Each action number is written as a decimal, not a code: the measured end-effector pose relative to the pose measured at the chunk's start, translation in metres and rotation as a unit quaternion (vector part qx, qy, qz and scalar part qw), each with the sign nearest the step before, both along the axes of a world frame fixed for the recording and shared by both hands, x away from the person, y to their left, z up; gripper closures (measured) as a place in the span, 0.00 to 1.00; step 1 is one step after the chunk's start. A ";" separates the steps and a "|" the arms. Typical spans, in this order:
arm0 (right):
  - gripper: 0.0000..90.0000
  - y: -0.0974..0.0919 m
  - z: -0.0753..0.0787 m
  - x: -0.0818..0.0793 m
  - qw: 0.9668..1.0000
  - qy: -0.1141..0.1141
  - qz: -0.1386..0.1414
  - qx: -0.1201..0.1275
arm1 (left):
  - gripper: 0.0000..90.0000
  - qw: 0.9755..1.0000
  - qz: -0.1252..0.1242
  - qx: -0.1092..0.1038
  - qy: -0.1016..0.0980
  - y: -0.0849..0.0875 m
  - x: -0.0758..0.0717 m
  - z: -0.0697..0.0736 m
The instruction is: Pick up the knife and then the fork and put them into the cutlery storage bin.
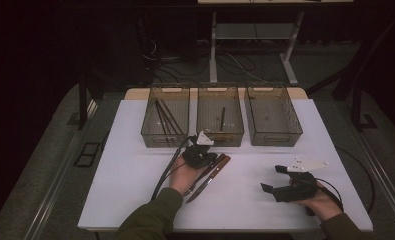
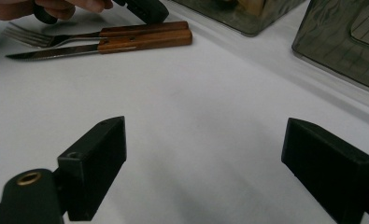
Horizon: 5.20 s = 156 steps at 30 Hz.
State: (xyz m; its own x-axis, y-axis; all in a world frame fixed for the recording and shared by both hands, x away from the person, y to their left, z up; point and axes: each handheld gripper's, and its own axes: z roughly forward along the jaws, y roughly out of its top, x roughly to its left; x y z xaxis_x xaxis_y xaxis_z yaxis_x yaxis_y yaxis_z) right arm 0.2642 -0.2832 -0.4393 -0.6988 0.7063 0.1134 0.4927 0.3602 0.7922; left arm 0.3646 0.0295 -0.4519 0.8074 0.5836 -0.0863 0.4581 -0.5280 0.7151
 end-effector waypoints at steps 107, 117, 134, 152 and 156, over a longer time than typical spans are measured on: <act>0.54 0.095 0.033 0.031 0.928 0.045 0.351 -0.118 | 0.85 0.954 -0.296 0.051 0.017 -0.016 -0.076 0.060; 0.82 0.098 0.030 0.027 0.916 0.057 0.377 -0.124 | 0.85 0.949 -0.311 0.056 0.018 -0.018 -0.078 0.059; 0.84 0.062 0.040 0.041 0.950 0.042 0.292 -0.103 | 0.43 0.983 -0.163 -0.065 -0.053 0.049 -0.067 0.062; 0.84 -0.023 0.093 0.082 0.997 -0.006 0.073 -0.013 | 0.06 0.997 0.005 -0.062 -0.048 0.121 -0.086 0.019; 0.84 -0.038 0.102 0.098 1.000 -0.013 0.020 -0.005 | 0.00 0.997 0.015 -0.064 -0.049 0.125 -0.084 0.017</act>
